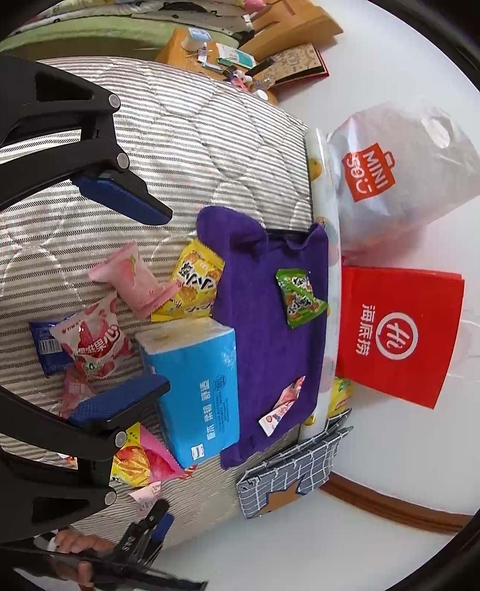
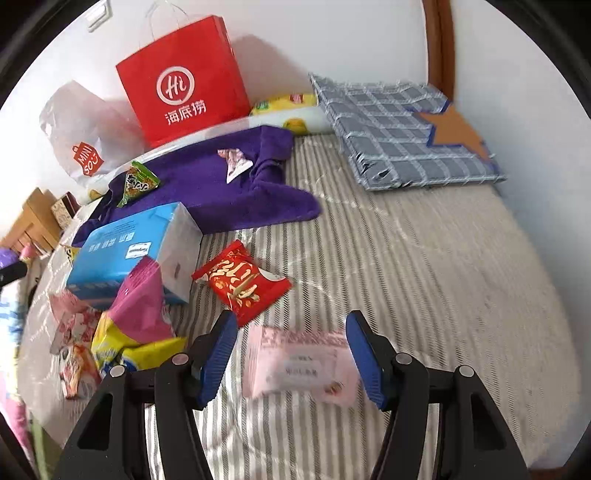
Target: Organize snacks
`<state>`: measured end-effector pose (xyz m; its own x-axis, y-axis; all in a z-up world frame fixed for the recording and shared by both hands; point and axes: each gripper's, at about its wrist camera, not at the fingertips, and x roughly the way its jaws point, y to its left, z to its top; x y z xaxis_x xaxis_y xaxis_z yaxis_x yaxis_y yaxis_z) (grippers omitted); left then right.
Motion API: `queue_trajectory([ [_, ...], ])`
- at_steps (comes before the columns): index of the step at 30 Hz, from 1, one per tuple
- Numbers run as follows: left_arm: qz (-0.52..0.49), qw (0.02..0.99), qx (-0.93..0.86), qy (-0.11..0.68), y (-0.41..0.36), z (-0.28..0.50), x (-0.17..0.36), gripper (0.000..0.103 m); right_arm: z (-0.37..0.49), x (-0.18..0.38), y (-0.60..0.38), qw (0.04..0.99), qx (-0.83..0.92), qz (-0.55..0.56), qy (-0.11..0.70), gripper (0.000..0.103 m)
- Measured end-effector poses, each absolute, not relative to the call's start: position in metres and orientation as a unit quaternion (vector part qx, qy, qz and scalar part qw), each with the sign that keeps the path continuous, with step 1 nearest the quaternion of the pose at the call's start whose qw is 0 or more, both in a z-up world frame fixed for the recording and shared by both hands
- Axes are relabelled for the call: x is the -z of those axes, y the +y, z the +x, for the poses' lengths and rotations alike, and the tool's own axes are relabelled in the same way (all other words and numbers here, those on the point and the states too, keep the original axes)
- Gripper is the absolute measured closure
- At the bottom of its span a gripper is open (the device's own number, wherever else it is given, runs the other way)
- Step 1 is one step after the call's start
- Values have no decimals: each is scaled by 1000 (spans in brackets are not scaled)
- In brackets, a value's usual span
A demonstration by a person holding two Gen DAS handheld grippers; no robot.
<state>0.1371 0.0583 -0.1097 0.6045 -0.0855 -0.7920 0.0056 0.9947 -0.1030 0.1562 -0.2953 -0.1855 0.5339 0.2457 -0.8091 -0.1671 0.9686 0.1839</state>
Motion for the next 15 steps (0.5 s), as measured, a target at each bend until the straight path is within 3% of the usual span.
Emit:
queue_trajectory([
  [6,-29,895,30,444,55,135,109,20,181,208,-300,835,-165,99,515,44],
  [15,-32,894,40,445,54,135,113,20,159,204,-303,826,-180,65,530,38],
])
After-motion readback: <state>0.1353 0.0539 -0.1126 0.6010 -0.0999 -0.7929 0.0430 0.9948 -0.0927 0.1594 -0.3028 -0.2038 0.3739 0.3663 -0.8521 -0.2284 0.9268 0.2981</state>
